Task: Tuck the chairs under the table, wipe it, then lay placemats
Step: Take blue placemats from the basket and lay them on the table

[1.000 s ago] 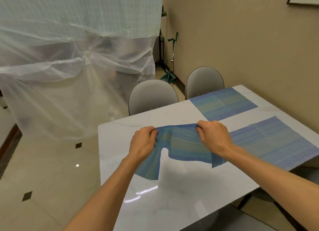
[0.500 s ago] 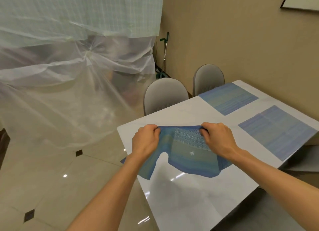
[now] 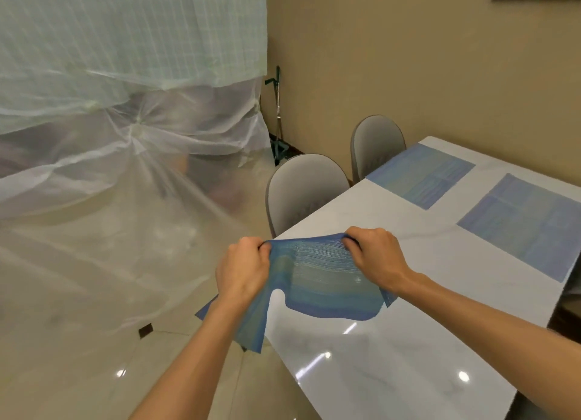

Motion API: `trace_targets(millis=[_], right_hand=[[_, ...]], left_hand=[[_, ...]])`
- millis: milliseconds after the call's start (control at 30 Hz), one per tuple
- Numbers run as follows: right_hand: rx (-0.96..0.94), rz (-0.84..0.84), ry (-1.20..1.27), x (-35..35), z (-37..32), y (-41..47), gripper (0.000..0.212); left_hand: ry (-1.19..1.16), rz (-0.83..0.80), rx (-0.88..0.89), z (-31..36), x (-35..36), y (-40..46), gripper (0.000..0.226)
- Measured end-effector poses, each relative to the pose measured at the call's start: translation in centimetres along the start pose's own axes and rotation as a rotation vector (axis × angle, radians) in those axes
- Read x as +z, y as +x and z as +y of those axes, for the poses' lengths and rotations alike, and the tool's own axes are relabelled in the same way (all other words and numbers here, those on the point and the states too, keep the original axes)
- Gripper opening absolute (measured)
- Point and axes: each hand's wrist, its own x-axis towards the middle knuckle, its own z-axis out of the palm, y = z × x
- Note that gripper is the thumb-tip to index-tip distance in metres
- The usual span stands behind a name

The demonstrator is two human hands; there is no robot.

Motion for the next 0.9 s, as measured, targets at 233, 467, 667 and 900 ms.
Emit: trace_targets(millis=[233,467,667,900], right_hand=[[0.069,0.118,0.005,3.9,-1.2,6.6,0.010],[0.195,0.177,-0.060,5.0,-0.8,12.4,0.009],[0.338,0.254,-0.144,5.7,-0.5,13.9,0.008],[0.530,0.379,-0.261,8.8,-4.8,16.7,0.004]], left_hand=[[0.103,-0.029,0.150,-1.1,-3.2,8.7,0.034],[0.074,-0.147,0.277,-0.7,-3.6,17.9,0.033],[0.041,-0.270,0.404,0.0,-1.5,25.3,0.035],[0.052,-0.337,0.691,-1.6,-1.5,33.8,0.037]])
